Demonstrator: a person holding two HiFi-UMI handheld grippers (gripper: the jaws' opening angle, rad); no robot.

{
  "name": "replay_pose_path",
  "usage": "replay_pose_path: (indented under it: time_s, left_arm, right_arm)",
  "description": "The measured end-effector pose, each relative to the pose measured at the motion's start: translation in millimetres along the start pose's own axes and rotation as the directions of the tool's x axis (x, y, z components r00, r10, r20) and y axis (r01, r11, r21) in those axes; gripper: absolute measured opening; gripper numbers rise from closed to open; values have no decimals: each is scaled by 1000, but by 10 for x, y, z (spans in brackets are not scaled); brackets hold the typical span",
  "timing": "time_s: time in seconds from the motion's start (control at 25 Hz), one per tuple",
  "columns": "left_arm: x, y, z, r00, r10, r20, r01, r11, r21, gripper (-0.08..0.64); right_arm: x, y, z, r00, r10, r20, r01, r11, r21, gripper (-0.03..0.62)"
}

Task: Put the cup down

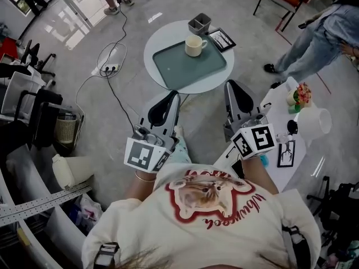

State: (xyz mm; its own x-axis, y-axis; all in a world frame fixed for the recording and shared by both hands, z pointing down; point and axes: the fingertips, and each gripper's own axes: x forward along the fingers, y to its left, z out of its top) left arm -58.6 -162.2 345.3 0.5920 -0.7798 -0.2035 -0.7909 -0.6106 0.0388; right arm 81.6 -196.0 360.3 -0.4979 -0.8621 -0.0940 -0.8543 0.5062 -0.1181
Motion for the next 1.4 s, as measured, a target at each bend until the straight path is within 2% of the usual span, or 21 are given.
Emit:
replay_pose_path:
  time_s: [0.28, 0.64, 0.88, 1.24, 1.4]
  left_arm:
    - [-577, -634, 185, 999, 38, 18, -38, 999, 15, 15]
    - [-1087, -999, 402, 997, 70, 37, -71, 997, 35, 17]
    - [-1499, -1105, 556, 996, 67, 55, -68, 997, 30, 16]
    - [-2492, -1524, 634, 999, 32, 7, -32, 999, 28, 17]
    - [-2795, -1753, 607, 1000, 14, -7, -14, 1000, 17, 16]
  right_arm:
    - [-741, 293, 219, 999, 41, 26, -41, 999, 0, 34]
    - [-1217, 582, 410, 996, 69, 51, -70, 998, 7, 34]
    - [-1484, 973, 541, 995, 74, 67, -74, 997, -10, 34]
    - [-2233, 1785, 479, 996, 45, 82, -46, 999, 15, 34]
    - [-2610, 1998, 400, 997, 35, 74, -37, 999, 26, 34]
